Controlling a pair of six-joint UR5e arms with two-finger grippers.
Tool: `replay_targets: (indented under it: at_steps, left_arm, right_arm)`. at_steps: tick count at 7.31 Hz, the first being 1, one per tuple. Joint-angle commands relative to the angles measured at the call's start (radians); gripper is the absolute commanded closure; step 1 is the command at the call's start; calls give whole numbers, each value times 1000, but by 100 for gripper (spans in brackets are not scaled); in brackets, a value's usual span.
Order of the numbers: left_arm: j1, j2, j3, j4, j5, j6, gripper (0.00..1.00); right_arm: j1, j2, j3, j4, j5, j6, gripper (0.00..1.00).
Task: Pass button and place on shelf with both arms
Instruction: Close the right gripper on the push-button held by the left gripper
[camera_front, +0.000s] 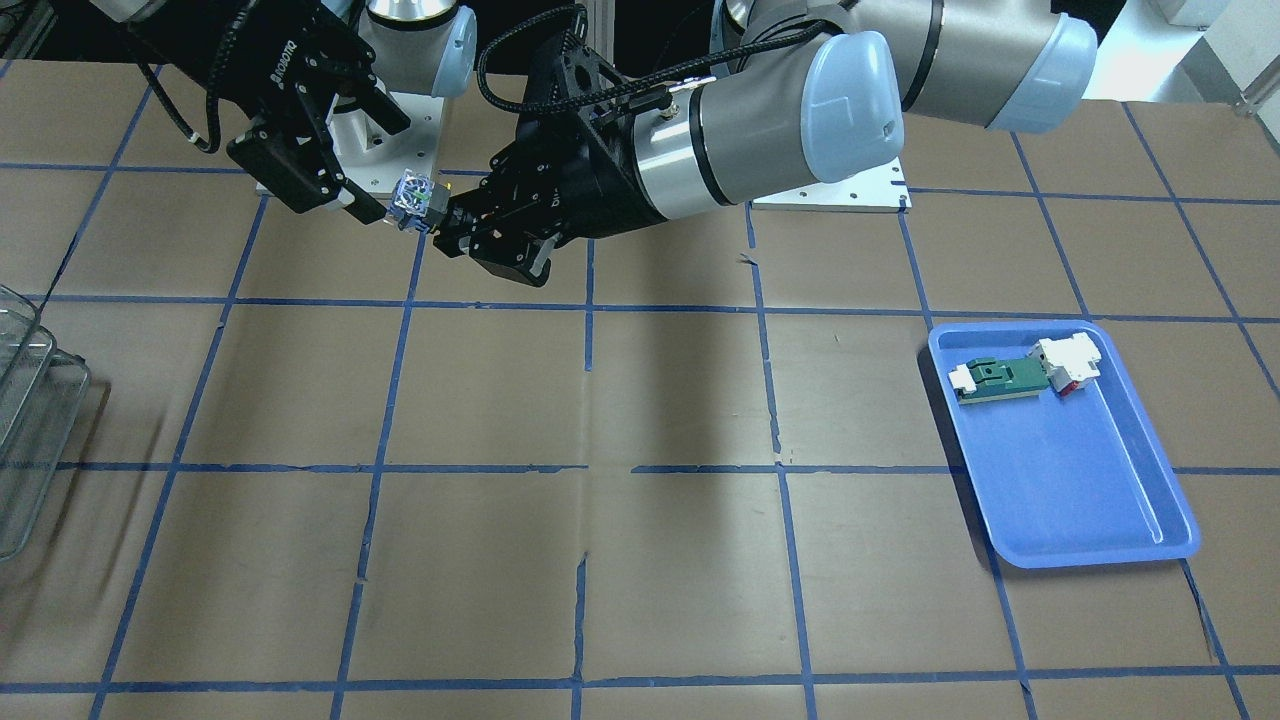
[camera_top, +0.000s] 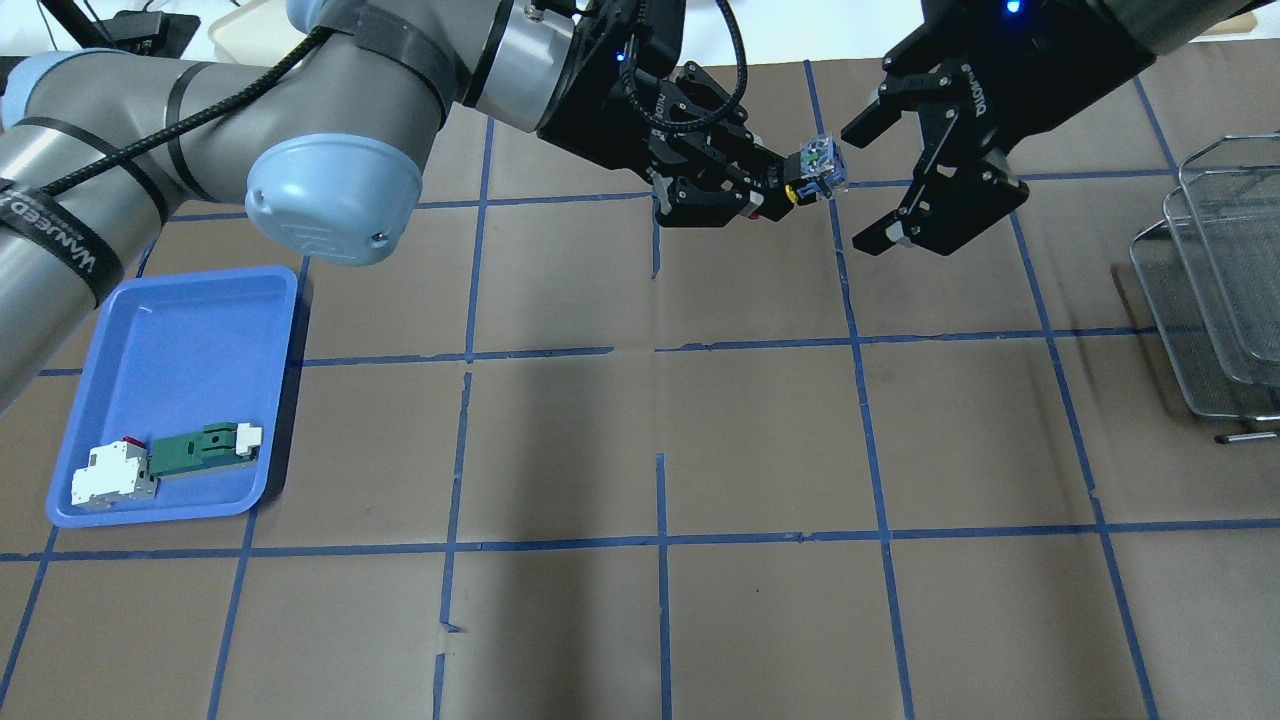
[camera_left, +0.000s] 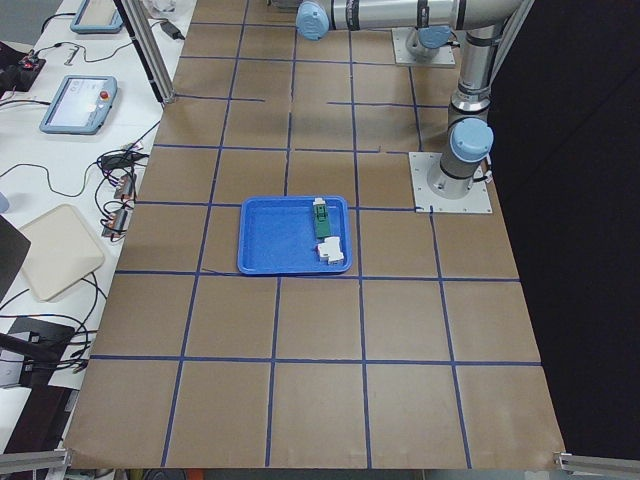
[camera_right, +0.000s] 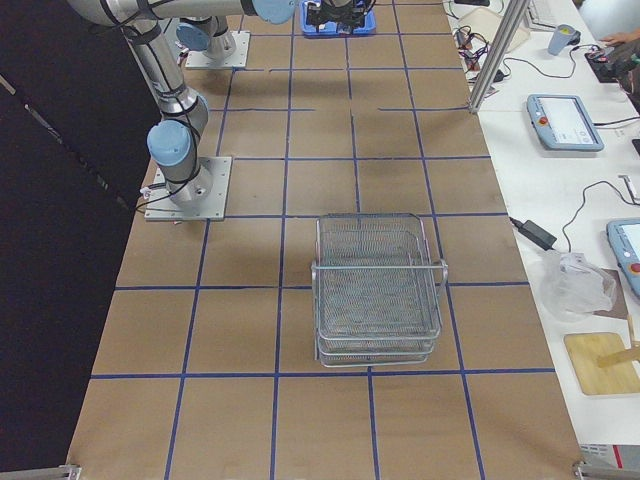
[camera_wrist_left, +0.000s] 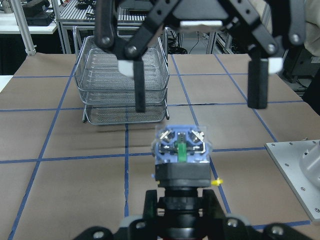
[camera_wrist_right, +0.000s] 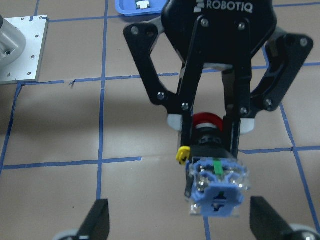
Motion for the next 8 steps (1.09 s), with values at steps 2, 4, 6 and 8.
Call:
replay_targets:
  at_steps: [2,4,6,8]
  left_arm:
    - [-36,23,0,3,47,-20,100]
    - [-37,44,-2,3,44,-20,100]
    - [-32,70,-21,1,36,-20,100]
    - [-32,73,-20,3,47,-20,100]
  right_arm:
    - [8,-3,16,-58,28,32,0]
    - [7,4,19,-58,28,74,0]
    - [7,-8,13,-58,25,76,54]
    - [7,-26,1,-58,13,62,95]
